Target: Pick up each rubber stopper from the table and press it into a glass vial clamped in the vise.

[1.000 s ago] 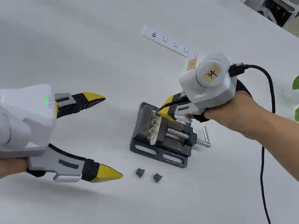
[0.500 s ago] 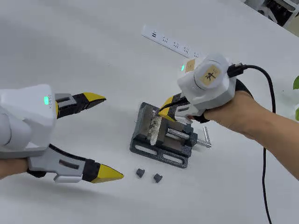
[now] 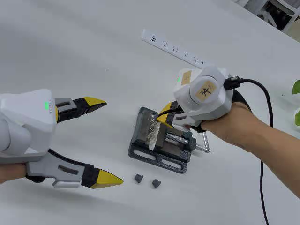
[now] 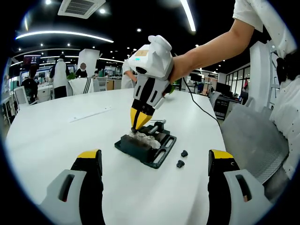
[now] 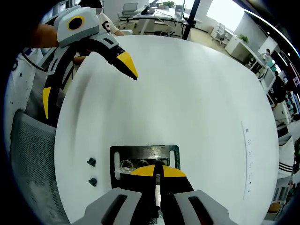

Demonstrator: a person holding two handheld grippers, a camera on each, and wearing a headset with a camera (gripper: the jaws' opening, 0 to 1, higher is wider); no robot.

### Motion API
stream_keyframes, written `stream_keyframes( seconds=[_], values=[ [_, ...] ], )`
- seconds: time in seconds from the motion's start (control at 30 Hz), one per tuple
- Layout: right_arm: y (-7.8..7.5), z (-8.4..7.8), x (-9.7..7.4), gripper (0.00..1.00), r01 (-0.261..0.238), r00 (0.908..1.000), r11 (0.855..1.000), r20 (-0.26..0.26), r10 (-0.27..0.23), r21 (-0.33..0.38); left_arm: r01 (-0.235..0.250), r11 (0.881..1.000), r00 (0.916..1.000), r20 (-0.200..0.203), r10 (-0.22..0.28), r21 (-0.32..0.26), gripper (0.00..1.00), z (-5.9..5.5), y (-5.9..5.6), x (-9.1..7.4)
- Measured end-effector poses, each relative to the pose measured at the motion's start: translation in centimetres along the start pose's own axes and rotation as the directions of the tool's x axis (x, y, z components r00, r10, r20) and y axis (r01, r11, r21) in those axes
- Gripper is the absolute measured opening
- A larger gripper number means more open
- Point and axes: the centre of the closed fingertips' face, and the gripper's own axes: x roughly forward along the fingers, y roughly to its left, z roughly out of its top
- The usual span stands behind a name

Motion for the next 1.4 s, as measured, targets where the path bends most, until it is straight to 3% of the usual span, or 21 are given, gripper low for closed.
stream_keyframes(
  seconds=[0.1,0.23,0.43,0.7,1.07,1.3,1.4],
  values=[
    [0.1,0.1,0.1,0.0,0.006,0.9996,1.0,-0.029,-0.007,-0.022,0.002,1.0,1.0,0.002,-0.002,-0.001,0.94,0.1,0.0,0.1],
    [0.1,0.0,0.0,0.0,0.014,0.9994,0.999,-0.03,-0.015,-0.044,0.005,1.0,1.0,0.003,-0.005,0.003,0.94,0.2,-0.1,0.2],
    [0.3,-0.1,0.0,0.0,0.067,0.9956,0.988,-0.055,-0.076,-0.141,0.009,1.0,1.0,0.001,-0.009,0.011,0.93,0.4,-0.4,0.2],
    [-0.2,0.0,-0.1,0.0,0.027,0.9994,0.999,-0.018,-0.028,-0.031,0.005,1.0,0.9999,-0.011,-0.005,0.019,0.93,0.4,-0.8,-0.6],
    [-0.2,0.0,0.0,0.0,0.015,0.9998,0.999,0.013,-0.015,0.032,0.002,1.0,0.9998,-0.018,-0.001,0.025,0.93,0.4,-1.1,-0.9],
    [0.0,0.1,-0.2,0.0,0.018,0.9994,0.999,0.03,-0.019,0.036,0.001,1.0,0.9996,-0.027,0.0,0.028,0.93,0.4,-1.3,-1.2],
    [0.2,0.4,-0.4,0.05,0.018,0.9984,0.999,0.052,-0.02,0.048,0.001,1.0,0.9995,-0.032,0.0,0.029,0.93,0.3,-1.4,-1.3]
  ],
)
